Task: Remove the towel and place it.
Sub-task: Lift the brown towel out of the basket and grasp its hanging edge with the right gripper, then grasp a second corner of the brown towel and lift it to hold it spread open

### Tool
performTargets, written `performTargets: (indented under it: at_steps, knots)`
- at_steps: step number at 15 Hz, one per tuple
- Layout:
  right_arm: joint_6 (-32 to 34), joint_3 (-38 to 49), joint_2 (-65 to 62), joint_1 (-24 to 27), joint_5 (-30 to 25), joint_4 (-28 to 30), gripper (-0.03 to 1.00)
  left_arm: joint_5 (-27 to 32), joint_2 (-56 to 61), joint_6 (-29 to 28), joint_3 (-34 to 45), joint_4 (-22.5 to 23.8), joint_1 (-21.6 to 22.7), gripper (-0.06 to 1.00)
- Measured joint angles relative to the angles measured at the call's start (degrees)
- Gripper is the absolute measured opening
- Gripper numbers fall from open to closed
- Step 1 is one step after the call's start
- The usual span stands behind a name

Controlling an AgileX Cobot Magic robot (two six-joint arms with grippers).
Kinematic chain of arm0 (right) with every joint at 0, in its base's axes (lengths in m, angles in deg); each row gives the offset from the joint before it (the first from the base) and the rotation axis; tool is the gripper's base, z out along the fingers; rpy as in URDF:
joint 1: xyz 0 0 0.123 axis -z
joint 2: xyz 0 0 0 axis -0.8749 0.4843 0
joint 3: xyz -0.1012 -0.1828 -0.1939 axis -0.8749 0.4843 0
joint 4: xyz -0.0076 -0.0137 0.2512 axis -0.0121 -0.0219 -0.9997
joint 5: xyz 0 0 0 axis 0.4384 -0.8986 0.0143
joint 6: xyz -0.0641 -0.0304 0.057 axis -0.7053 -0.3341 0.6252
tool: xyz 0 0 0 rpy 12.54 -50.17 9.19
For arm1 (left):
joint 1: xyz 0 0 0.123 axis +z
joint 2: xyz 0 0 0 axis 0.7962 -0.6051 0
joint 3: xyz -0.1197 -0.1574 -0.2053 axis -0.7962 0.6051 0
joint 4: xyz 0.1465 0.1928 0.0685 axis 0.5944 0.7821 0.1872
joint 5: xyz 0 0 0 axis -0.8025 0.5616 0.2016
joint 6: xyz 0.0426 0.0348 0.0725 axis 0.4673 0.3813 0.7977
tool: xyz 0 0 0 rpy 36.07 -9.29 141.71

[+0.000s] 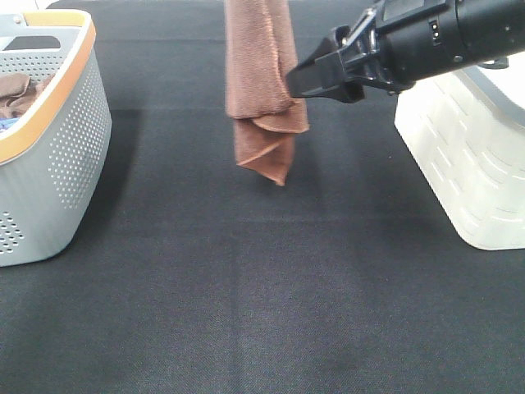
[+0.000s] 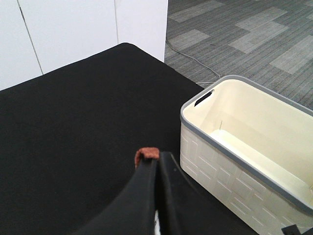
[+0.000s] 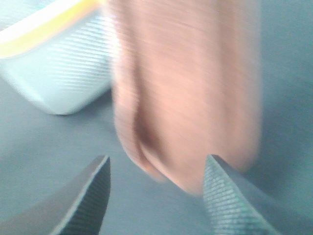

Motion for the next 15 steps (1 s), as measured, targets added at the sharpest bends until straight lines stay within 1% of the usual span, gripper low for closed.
performTargets:
  at_steps: [2, 3, 5, 6, 7, 9, 13, 14, 15]
  knots:
    - [-7.6, 0.0, 0.0, 0.0, -3.8, -6.9, 0.54, 0.0, 0.0, -0.1, 0.0, -1.5, 0.0, 0.0]
    - [-14.2, 0.0, 0.0, 0.0, -7.8, -12.0, 0.52, 0.0, 0.0, -0.1, 0.0, -2.9, 0.0, 0.0]
    - [-20.6, 0.0, 0.2, 0.0, -13.9, -16.7, 0.46, 0.0, 0.0, -0.1, 0.0, -4.5, 0.0, 0.0]
    - [-22.5, 0.0, 0.9, 0.0, -16.2, -18.0, 0.45, 0.0, 0.0, -0.1, 0.0, -5.2, 0.0, 0.0]
    - [-23.8, 0.0, 1.9, 0.0, -17.4, -18.7, 0.44, 0.0, 0.0, -0.1, 0.0, -5.7, 0.0, 0.0]
    - [-24.2, 0.0, 3.0, 0.0, -17.9, -19.0, 0.44, 0.0, 0.0, -0.1, 0.0, -6.0, 0.0, 0.0]
    - [-26.7, 0.0, 6.1, 0.0, -17.7, -21.1, 0.44, -1.1, 0.0, -0.1, 0.0, -8.6, 0.0, 0.0]
    - [-26.8, 0.0, 6.6, 0.0, -16.6, -21.1, 0.44, -1.3, 0.0, -0.1, 0.0, -8.9, 0.0, 0.0]
    - [-26.9, 0.0, 6.9, 0.0, -14.2, -21.0, 0.44, -1.3, 0.0, -0.1, 0.0, -9.2, 0.0, 0.0]
